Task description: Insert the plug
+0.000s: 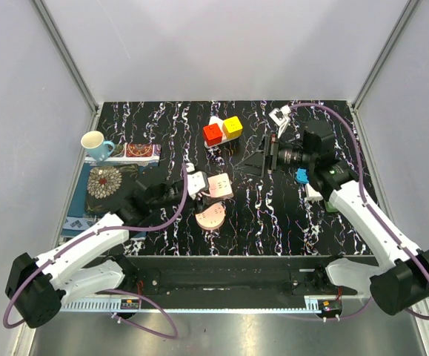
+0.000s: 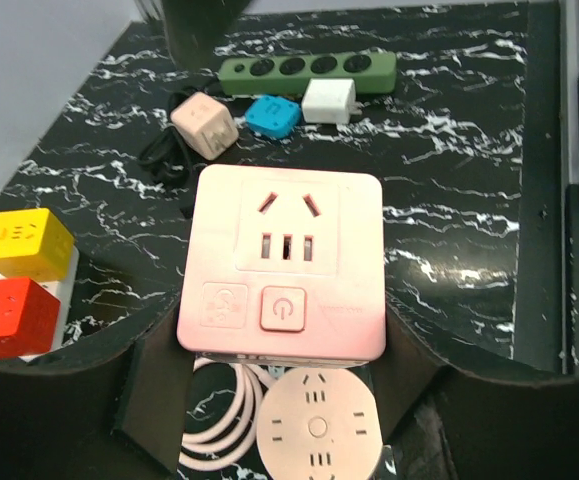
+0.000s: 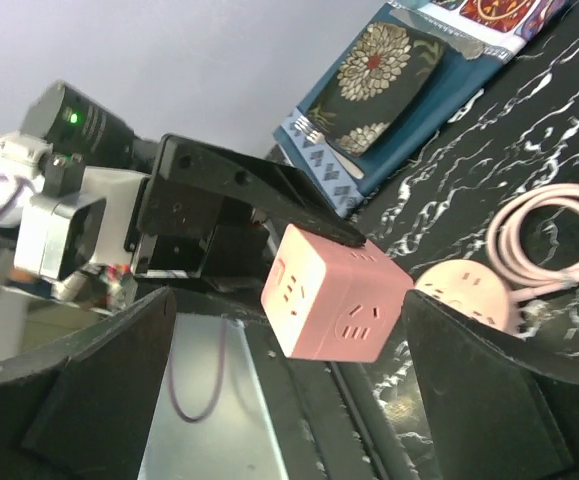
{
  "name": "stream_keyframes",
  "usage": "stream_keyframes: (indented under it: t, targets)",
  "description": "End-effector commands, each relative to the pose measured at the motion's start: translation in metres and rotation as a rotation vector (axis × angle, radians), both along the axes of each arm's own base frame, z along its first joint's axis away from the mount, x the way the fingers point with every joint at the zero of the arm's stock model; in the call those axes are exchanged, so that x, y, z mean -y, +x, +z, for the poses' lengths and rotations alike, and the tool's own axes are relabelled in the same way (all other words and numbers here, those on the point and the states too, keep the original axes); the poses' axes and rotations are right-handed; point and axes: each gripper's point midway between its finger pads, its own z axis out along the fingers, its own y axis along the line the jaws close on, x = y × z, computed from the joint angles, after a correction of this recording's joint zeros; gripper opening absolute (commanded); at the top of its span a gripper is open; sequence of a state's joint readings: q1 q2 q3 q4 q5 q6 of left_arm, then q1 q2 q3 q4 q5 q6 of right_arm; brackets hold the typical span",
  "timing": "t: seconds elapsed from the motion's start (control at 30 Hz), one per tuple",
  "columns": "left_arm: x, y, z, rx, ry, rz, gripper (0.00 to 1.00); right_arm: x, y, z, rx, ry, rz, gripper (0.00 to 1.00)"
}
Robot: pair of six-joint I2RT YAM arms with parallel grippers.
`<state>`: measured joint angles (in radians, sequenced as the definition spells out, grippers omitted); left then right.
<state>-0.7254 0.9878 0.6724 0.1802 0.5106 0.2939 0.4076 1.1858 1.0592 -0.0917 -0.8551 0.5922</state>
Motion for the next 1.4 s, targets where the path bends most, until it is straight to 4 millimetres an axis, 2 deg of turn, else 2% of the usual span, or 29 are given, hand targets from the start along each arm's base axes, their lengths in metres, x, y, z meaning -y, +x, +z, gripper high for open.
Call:
stream_keyframes:
  t: [0.0,0.03,0.13,0.17,0.3,0.57,0.87,1.03,1.13,1.27,1.3,1.37]
  targets:
    - [-0.001,-0.014,0.028,0.072,0.005,-0.075,0.00,0.011,-0.014,0.008,0.289,-0.131,0.068,1.00]
    - [-0.001,-0.018,0.027,0.055,0.019,-0.093,0.00,0.013,-0.015,0.009,0.382,-0.163,0.082,1.00]
    - [-0.002,-0.026,0.026,0.036,0.044,-0.129,0.00,0.017,-0.023,0.001,0.510,-0.259,0.124,1.00]
    - [-0.002,-0.027,0.031,0.039,0.043,-0.136,0.00,0.012,-0.030,0.005,0.559,-0.274,0.155,1.00]
    - [-0.002,-0.032,0.036,0.022,0.050,-0.162,0.00,0.008,-0.035,-0.006,0.674,-0.391,0.219,1.00]
    - [0.001,-0.038,0.045,-0.027,0.039,-0.186,0.00,-0.014,-0.051,-0.006,0.788,-0.468,0.315,0.98]
    - [0.003,-0.045,0.043,-0.056,0.042,-0.224,0.00,-0.041,-0.058,-0.027,0.843,-0.564,0.432,0.95]
    - [0.002,-0.046,0.041,-0.058,0.047,-0.225,0.00,-0.047,-0.059,-0.033,0.849,-0.586,0.461,0.92]
    - [0.002,-0.046,0.040,-0.061,0.050,-0.226,0.00,-0.049,-0.061,-0.034,0.844,-0.587,0.480,0.85]
    - [0.001,-0.048,0.035,-0.061,0.066,-0.237,0.00,-0.051,-0.062,-0.043,0.828,-0.610,0.505,0.70]
    - [0.001,-0.047,0.034,-0.064,0.072,-0.234,0.00,-0.050,-0.063,-0.044,0.822,-0.617,0.509,0.62]
    - [0.000,-0.048,0.030,-0.063,0.087,-0.236,0.00,-0.050,-0.061,-0.048,0.815,-0.627,0.515,0.53]
